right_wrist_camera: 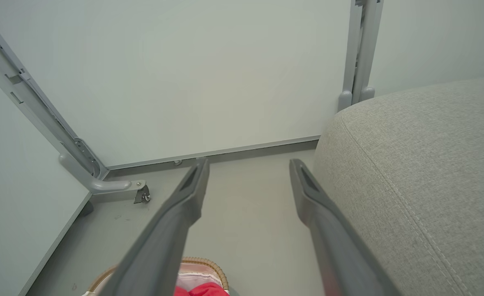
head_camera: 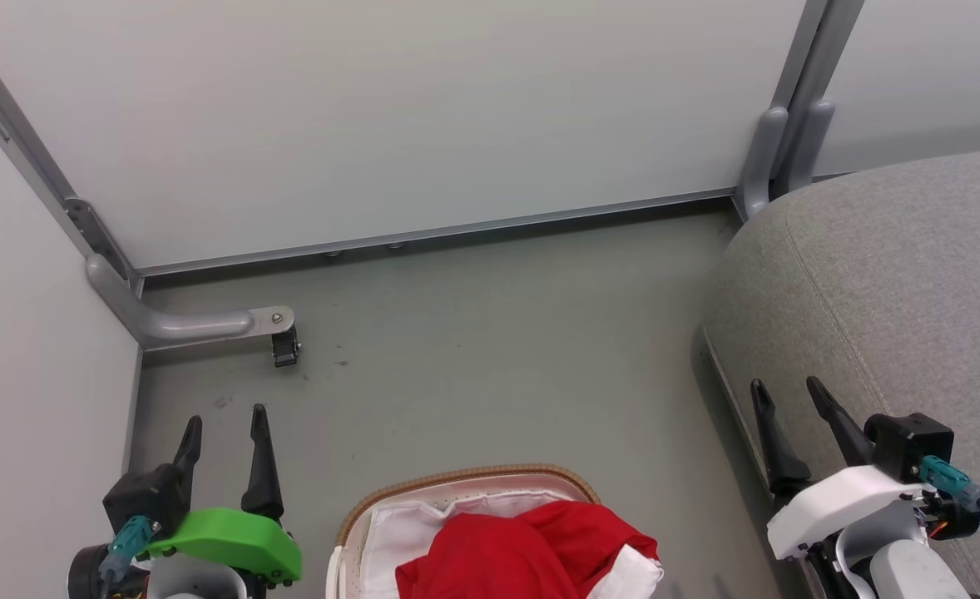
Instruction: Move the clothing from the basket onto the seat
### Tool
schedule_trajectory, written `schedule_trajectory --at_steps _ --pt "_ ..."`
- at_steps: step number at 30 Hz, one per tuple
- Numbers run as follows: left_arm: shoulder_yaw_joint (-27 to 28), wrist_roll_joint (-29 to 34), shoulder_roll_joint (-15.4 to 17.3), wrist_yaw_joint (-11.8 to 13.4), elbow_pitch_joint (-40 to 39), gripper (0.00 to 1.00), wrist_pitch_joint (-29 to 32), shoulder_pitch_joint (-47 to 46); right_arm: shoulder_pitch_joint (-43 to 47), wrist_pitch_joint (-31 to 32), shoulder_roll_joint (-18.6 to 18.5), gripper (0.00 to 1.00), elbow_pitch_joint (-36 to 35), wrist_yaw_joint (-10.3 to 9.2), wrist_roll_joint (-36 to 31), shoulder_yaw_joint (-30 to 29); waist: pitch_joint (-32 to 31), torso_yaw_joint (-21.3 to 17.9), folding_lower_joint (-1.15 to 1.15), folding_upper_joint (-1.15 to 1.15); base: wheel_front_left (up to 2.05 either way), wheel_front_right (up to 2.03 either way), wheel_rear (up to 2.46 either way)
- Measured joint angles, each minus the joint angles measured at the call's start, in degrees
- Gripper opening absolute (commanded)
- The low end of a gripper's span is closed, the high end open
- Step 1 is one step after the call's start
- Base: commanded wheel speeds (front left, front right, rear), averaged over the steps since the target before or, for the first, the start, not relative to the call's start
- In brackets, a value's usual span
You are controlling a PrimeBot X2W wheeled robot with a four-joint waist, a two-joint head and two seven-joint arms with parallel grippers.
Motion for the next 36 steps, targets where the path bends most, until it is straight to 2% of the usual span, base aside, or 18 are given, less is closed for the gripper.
schedule_trajectory --at_steps 11,18,28,36 --pt "0.19 5.56 -0.57 -0.09 -0.24 1.00 -1.26 0.29 0.04 -1.27 -0.16 1.00 0.31 0.00 -4.77 0.70 0.64 -0.04 0.00 0.00 0.00 0.00 0.00" --pt "-0.62 7.94 -1.56 -1.34 1.60 1.00 -2.20 -0.19 -1.41 -2.19 -0.19 1.00 -0.10 0.01 -6.54 1.56 3.37 -0.56 0.00 0.00 0.00 0.00 0.00" --pt "-3.05 10.35 -2.82 -5.04 6.10 1.00 -3.19 -5.53 -6.43 -3.28 0.40 1.00 -2.36 0.02 -7.61 1.69 10.57 -2.01 0.00 0.00 0.00 0.00 0.00" --pt "-4.75 12.68 -2.99 -5.98 11.72 1.00 -4.15 -11.19 -11.23 -4.13 1.13 1.00 -6.31 0.02 -8.93 1.96 17.95 -3.71 0.00 0.00 0.00 0.00 0.00"
